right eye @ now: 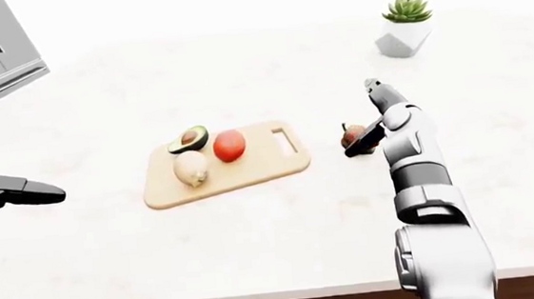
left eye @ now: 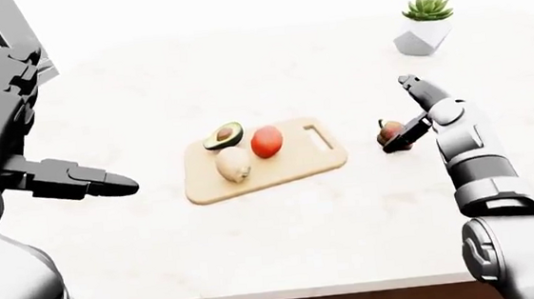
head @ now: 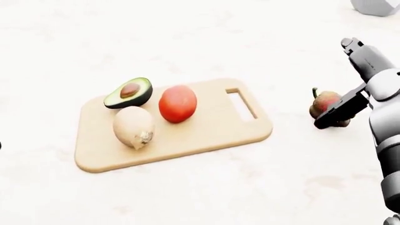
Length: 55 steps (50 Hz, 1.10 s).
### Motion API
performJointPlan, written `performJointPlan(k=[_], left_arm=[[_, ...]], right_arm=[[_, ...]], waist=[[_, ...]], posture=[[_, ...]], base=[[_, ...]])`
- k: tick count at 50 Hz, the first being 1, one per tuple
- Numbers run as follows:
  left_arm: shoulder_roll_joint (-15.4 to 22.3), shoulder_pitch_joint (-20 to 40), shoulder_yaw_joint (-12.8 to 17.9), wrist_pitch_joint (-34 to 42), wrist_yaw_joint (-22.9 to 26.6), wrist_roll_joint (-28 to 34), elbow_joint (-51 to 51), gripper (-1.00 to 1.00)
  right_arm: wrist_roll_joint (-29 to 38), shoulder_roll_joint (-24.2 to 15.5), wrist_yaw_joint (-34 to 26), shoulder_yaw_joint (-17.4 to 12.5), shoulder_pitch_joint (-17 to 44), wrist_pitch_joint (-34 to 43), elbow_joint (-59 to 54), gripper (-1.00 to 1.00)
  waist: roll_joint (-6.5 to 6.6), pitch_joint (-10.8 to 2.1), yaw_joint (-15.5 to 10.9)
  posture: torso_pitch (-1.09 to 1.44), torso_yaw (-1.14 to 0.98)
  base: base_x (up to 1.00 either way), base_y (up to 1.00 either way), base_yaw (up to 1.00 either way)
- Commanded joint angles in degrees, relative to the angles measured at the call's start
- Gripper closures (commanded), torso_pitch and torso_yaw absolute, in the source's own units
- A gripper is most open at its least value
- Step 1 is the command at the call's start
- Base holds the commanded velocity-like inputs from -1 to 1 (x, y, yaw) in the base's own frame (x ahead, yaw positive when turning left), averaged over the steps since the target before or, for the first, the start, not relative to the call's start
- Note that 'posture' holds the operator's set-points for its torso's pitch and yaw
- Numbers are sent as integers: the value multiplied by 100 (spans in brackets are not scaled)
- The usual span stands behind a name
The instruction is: Place the avocado, onion, tomato and bell pepper on the cutting board.
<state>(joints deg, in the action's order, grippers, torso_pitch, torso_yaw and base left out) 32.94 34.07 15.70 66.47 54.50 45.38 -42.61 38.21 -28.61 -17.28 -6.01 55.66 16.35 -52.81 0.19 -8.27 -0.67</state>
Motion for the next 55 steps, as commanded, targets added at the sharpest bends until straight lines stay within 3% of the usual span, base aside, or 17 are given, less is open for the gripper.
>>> performJointPlan(k=[1,19,28,36,46,55], left_arm=[[90,130,76,-95,-53,51,-84,-100],[162,-10,211,-52,-34,-15,-218,-100],[141,-42,203,-86,-84,-36,-199,-100],[164,-39,205,-56,-58,-30,-220,-100],[214,101,142,-26,-32,-17,-136,-100],[178,92,121,-57,-25,23,-115,-100]], right_arm=[[14,-71,151,-16,228,-153,140,-79],[-51,-7,193,10,61,-176,73,-55],[-98,17,70,-12,-58,-105,261,23],[-119,10,-2,-25,-75,-57,381,65],[-19,28,-309,16,146,184,895,76],[224,443,-977,136,255,602,2063,76]], waist=[[-4,-100,-7],[-6,-123,-13],[-5,-134,-11],[-10,-142,-20],[0,-137,-26],[26,-88,-4]], posture=[[-21,0],[-21,0],[-21,0],[-21,0],[-21,0],[-21,0]], base=[[0,0,0],[0,0,0],[0,0,0],[0,0,0],[0,0,0],[0,0,0]])
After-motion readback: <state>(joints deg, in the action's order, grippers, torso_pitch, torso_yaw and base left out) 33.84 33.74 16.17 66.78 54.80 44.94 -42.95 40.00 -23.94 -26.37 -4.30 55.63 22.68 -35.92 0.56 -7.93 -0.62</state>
